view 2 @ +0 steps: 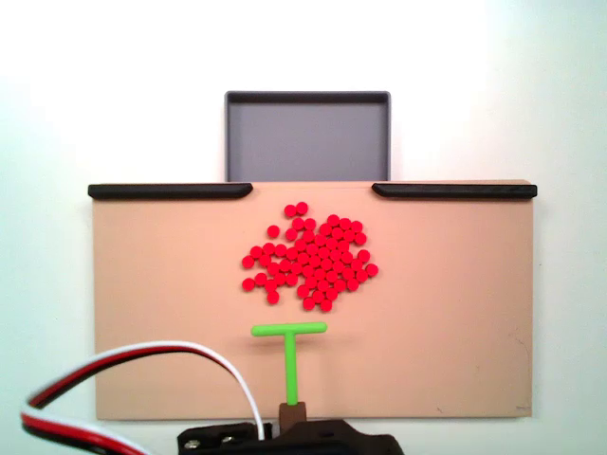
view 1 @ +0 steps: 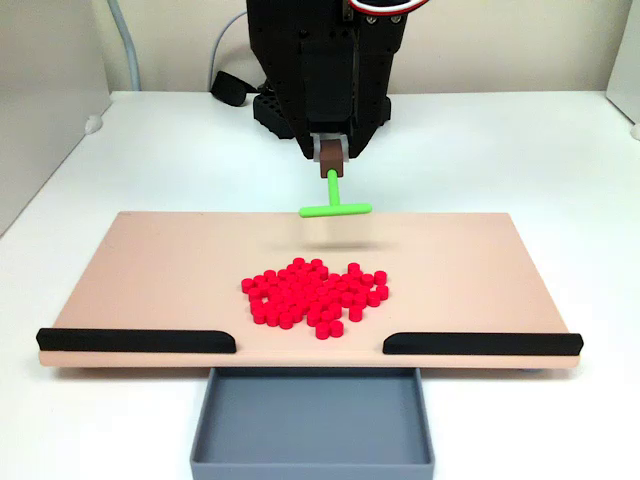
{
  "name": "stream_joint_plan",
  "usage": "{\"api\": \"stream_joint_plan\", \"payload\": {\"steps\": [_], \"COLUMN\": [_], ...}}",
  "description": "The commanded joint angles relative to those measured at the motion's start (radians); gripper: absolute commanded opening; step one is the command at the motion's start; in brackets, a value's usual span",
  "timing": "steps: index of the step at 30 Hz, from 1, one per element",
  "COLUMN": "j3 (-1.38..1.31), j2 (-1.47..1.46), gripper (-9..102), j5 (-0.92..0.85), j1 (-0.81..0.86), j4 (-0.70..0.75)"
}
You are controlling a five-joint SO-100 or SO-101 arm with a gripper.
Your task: Push granules from left to the grey container
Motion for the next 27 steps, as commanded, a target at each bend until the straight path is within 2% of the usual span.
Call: {"api": "stream_joint_plan", "payload": {"steps": [1,8,16,21,27], "j3": [-0.026,-0.032,-0.032,-0.032,-0.035], "j2": [0.043,0.074,0.075,0.043,0.003], "gripper": [0,0,0,0,0], "j5": [0.015,0.117,0.518,0.815,1.081], "j1": [0.012,-0.038,-0.193,-0.232,-0.282], "j4": [0.008,0.008,0.008,-0.002,-0.003]}}
